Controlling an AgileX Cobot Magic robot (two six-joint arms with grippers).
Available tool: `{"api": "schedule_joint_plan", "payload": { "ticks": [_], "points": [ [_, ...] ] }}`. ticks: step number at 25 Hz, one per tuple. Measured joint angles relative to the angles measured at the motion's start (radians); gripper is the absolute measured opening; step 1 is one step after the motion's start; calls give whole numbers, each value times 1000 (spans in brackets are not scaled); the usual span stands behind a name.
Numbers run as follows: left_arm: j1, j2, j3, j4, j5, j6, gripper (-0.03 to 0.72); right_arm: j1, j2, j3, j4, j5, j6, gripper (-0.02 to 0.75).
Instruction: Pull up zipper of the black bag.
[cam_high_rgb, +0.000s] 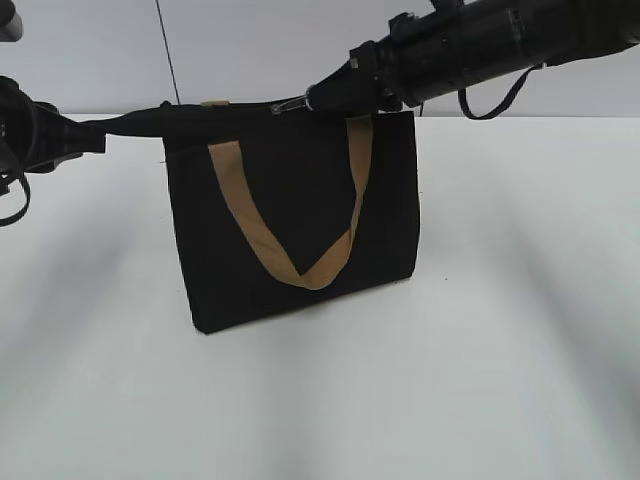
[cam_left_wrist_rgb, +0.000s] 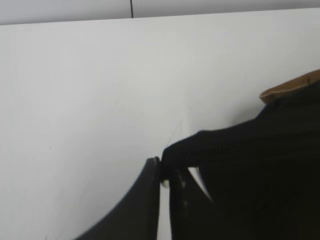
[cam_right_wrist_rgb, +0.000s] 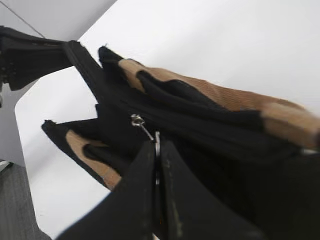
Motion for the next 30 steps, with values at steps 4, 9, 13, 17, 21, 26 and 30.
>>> {"api": "schedule_joint_plan", "payload": {
  "ticks": [4, 9, 13, 17, 21, 26, 30],
  "points": [
    [0, 0, 0, 0, 20, 0, 10, -72, -6, 0, -19, 0, 2, -15],
    [0, 0, 0, 0, 20, 0, 10, -158, -21, 0, -51, 5, 6, -15],
    [0, 0, 0, -3, -2, 0, 10, -160, -24, 0, -58, 20, 6, -15],
    [1, 0, 0, -45, -16, 0, 20, -150, -36, 0, -65, 36, -33, 86],
    [-24, -1, 0, -54, -19, 0, 247, -147, -81, 0, -142, 41, -39, 393],
    [-84, -18, 0, -163, 10, 0, 496, -147, -142, 0, -336, 61, 98, 506],
    [-129, -64, 0, -201, 83, 0, 501, -147, -174, -1, -472, 88, 224, 515]
  ]
}}
